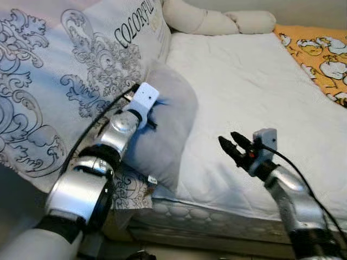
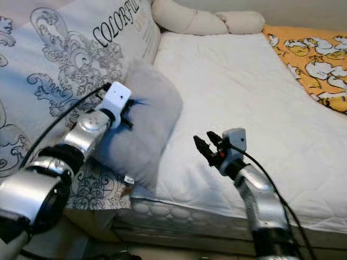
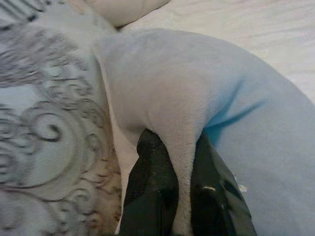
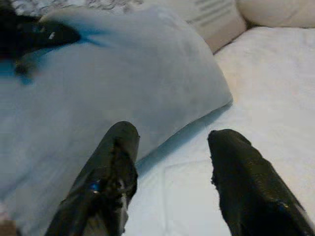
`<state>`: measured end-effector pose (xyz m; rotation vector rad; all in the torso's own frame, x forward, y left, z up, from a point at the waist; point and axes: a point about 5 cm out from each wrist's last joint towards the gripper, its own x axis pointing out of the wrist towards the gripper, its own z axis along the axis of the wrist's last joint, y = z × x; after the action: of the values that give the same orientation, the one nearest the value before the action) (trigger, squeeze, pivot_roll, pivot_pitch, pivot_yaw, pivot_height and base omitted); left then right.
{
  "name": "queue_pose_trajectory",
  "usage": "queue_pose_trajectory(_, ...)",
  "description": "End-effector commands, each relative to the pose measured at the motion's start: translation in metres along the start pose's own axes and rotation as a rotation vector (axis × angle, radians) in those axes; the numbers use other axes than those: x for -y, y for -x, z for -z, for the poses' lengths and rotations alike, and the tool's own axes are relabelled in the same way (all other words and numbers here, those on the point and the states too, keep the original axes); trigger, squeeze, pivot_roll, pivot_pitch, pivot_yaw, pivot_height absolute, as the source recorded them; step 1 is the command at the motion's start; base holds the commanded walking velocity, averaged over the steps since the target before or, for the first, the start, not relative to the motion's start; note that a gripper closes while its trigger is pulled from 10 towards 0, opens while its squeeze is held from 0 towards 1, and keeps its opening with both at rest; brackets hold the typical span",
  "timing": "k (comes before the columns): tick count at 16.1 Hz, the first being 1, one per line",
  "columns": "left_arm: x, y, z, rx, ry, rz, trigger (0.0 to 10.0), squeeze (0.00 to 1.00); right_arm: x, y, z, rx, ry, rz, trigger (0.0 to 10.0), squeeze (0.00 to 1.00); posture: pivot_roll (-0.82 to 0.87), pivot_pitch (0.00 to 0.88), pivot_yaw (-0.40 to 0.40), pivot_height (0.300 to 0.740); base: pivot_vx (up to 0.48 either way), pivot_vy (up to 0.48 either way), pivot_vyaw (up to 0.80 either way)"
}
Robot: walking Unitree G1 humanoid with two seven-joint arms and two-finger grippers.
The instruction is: Clean up the room
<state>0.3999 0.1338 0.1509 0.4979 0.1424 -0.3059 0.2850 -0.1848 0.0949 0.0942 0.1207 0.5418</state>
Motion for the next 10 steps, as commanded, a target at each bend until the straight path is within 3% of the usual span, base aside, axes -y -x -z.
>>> queue_pose_trajectory(1, -0.021, -0.002, -0.025, 0.071, -0.026, -0.086, 10.0, 0.00, -0.001, 0.005, -0.012, 0.016, 0.015, -0.029, 10.0, 1.00, -0.23, 0.000, 0.097, 0.740, 0.000, 0.000, 0.00)
queue_pose_trajectory(5, -0.027, -0.004, -0.039, 0.108, -0.040, -0.136, 10.0, 0.00, -0.008, 0.020, -0.032, 0.016, 0.074, -0.084, 10.0, 1.00, -0.30, 0.000, 0.077, 0.740, 0.000, 0.000, 0.00)
queue_pose_trajectory(7, -0.023, -0.006, -0.049, 0.131, -0.041, -0.139, 10.0, 0.00, -0.020, 0.028, -0.048, 0.029, 0.074, -0.104, 10.0, 1.00, -0.33, 0.000, 0.073, 0.740, 0.000, 0.000, 0.00)
queue_pose_trajectory(10, -0.019, -0.004, -0.026, 0.039, -0.077, -0.160, 10.0, 0.00, -0.038, 0.039, -0.051, -0.001, 0.070, -0.158, 10.0, 1.00, -0.38, 0.000, 0.079, 0.740, 0.000, 0.000, 0.00)
